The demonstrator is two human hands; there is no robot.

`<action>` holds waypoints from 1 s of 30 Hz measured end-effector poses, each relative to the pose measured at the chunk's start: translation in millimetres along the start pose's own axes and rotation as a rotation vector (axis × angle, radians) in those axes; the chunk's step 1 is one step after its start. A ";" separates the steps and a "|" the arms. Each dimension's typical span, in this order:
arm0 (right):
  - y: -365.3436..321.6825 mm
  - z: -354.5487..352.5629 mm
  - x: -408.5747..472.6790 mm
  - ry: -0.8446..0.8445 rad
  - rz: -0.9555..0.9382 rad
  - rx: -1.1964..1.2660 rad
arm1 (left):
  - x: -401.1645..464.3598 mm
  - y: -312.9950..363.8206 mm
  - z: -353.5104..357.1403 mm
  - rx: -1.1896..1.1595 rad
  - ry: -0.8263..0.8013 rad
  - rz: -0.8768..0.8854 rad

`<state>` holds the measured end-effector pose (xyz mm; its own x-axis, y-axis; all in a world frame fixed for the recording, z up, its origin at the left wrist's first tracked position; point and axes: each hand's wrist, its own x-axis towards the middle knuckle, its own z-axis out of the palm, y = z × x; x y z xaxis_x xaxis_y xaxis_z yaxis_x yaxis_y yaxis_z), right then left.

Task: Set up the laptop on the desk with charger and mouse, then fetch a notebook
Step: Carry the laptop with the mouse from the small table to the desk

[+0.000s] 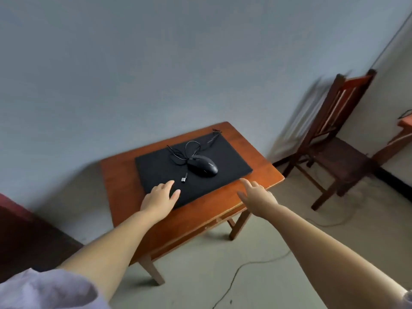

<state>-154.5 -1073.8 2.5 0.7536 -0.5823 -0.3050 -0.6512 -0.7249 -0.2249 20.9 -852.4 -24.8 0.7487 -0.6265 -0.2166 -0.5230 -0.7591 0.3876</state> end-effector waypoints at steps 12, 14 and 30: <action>-4.0 -20.9 178.7 -0.073 -0.101 -0.137 | 81.3 -23.9 9.8 -0.210 0.208 -0.501; -5.2 -21.8 204.8 -0.081 -0.078 -0.126 | 102.6 -27.8 5.1 -0.233 0.231 -0.568; -4.0 -4.9 294.9 -0.138 0.252 0.247 | 145.3 -49.5 11.0 -0.237 0.097 -1.139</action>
<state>70.8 -1244.5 -82.0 0.5588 -0.6640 -0.4969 -0.8293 -0.4449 -0.3381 151.2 -907.8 -85.3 0.7692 0.4197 -0.4819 0.5531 -0.8149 0.1732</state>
